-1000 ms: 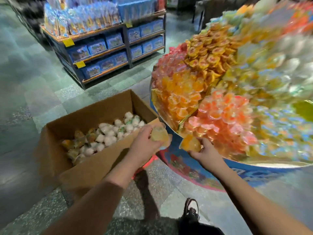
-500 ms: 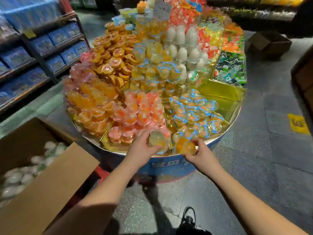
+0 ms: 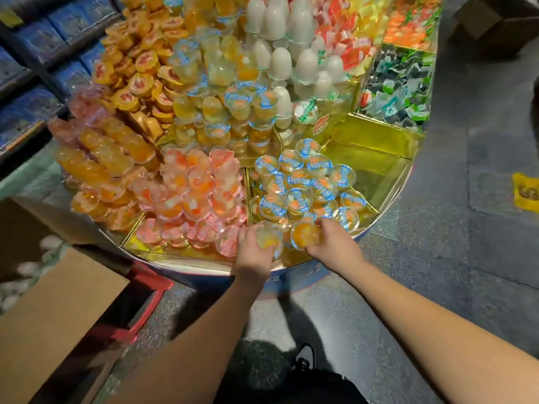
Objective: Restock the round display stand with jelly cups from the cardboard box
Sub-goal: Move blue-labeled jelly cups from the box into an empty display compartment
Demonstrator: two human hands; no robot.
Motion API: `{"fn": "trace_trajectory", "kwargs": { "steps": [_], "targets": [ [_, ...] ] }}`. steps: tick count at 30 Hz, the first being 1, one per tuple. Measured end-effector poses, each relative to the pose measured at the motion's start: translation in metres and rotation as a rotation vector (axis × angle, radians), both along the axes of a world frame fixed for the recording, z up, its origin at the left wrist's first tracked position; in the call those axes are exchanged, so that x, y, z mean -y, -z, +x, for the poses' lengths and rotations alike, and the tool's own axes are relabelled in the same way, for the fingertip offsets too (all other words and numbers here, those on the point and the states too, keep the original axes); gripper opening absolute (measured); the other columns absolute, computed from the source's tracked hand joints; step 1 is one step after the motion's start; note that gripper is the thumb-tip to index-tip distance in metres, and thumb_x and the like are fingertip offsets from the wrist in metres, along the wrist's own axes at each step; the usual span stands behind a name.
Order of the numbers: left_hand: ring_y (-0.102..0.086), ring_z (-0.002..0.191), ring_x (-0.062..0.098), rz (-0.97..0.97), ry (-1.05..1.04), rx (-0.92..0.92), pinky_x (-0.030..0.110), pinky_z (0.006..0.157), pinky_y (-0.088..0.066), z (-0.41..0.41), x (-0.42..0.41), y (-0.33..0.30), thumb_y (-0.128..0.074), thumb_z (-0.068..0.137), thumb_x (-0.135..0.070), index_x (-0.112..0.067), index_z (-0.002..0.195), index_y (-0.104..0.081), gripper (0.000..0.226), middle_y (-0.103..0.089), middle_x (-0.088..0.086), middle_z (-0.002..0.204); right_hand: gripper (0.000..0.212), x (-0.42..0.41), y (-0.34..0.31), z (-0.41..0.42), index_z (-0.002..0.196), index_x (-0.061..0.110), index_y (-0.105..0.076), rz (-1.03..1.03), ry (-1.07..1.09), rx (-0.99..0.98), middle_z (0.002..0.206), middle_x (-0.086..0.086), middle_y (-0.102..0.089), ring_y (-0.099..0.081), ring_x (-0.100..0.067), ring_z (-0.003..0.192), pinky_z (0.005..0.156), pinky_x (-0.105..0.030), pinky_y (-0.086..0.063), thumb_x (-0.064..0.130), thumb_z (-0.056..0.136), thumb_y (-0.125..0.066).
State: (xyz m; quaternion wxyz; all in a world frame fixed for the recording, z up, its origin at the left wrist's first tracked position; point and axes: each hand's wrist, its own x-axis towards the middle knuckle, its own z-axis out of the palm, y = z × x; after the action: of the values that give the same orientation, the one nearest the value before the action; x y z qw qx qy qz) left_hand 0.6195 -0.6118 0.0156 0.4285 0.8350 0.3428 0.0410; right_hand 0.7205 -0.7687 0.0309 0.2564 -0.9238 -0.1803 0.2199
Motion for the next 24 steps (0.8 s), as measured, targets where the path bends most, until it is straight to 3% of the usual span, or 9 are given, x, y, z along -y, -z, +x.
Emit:
{"fn": "trace_trajectory", "kwargs": {
  "steps": [2, 5, 10, 15, 20, 24],
  "targets": [
    [-0.049, 0.125, 0.034, 0.084, -0.031, 0.055, 0.032, 0.112, -0.035, 0.007, 0.005, 0.012, -0.076, 0.078, -0.002, 0.003, 0.130, -0.052, 0.058, -0.049, 0.020, 0.132, 0.067, -0.010, 0.005, 0.010, 0.138, 0.014, -0.045, -0.030, -0.033, 0.005, 0.136, -0.006, -0.052, -0.049, -0.024, 0.126, 0.097, -0.033, -0.043, 0.032, 0.079, -0.072],
    [-0.059, 0.109, 0.037, 0.144, -0.064, 0.061, 0.017, 0.097, -0.038, 0.015, 0.010, 0.026, -0.076, 0.070, 0.009, 0.011, 0.122, -0.055, 0.056, -0.057, 0.023, 0.116, 0.062, -0.024, 0.014, 0.020, 0.136, 0.012, -0.045, -0.055, -0.051, 0.001, 0.135, -0.007, -0.053, -0.050, -0.027, 0.124, 0.096, -0.035, -0.044, 0.031, 0.082, -0.070],
    [-0.038, 0.132, 0.025, 0.124, -0.068, -0.078, 0.031, 0.106, -0.033, 0.027, 0.015, 0.026, -0.062, 0.089, -0.005, -0.005, 0.140, -0.040, 0.055, -0.040, 0.011, 0.141, 0.055, -0.037, 0.028, 0.031, 0.132, 0.009, -0.045, -0.058, -0.043, -0.005, 0.131, -0.009, -0.052, -0.052, -0.030, 0.118, 0.090, -0.036, -0.044, 0.026, 0.084, -0.068],
    [-0.040, 0.130, 0.027, 0.082, -0.078, -0.144, 0.032, 0.096, -0.037, 0.033, 0.017, 0.034, -0.055, 0.092, -0.007, -0.010, 0.139, -0.038, 0.051, -0.037, 0.009, 0.143, 0.059, -0.042, 0.046, 0.024, 0.136, 0.008, -0.039, 0.074, 0.055, -0.015, 0.128, -0.012, -0.056, -0.056, -0.033, 0.112, 0.076, -0.032, -0.039, 0.021, 0.086, -0.069],
    [-0.040, 0.131, 0.025, 0.037, -0.118, -0.091, 0.029, 0.094, -0.036, 0.035, 0.017, 0.041, -0.058, 0.093, -0.010, -0.013, 0.139, -0.040, 0.050, -0.036, 0.007, 0.145, 0.070, -0.040, 0.064, 0.016, 0.141, 0.012, -0.037, 0.250, 0.176, -0.106, 0.132, -0.006, -0.055, -0.057, -0.027, 0.117, 0.090, -0.037, -0.049, 0.020, 0.083, -0.075],
    [-0.042, 0.130, 0.025, 0.022, -0.117, -0.070, 0.032, 0.099, -0.038, 0.038, 0.014, 0.046, -0.059, 0.094, -0.011, -0.018, 0.140, -0.040, 0.051, -0.038, 0.006, 0.145, 0.067, -0.038, 0.073, 0.021, 0.139, 0.013, -0.040, 0.235, 0.205, -0.119, 0.133, -0.005, -0.053, -0.058, -0.025, 0.114, 0.086, -0.036, -0.051, 0.021, 0.083, -0.075]
  ]
}}
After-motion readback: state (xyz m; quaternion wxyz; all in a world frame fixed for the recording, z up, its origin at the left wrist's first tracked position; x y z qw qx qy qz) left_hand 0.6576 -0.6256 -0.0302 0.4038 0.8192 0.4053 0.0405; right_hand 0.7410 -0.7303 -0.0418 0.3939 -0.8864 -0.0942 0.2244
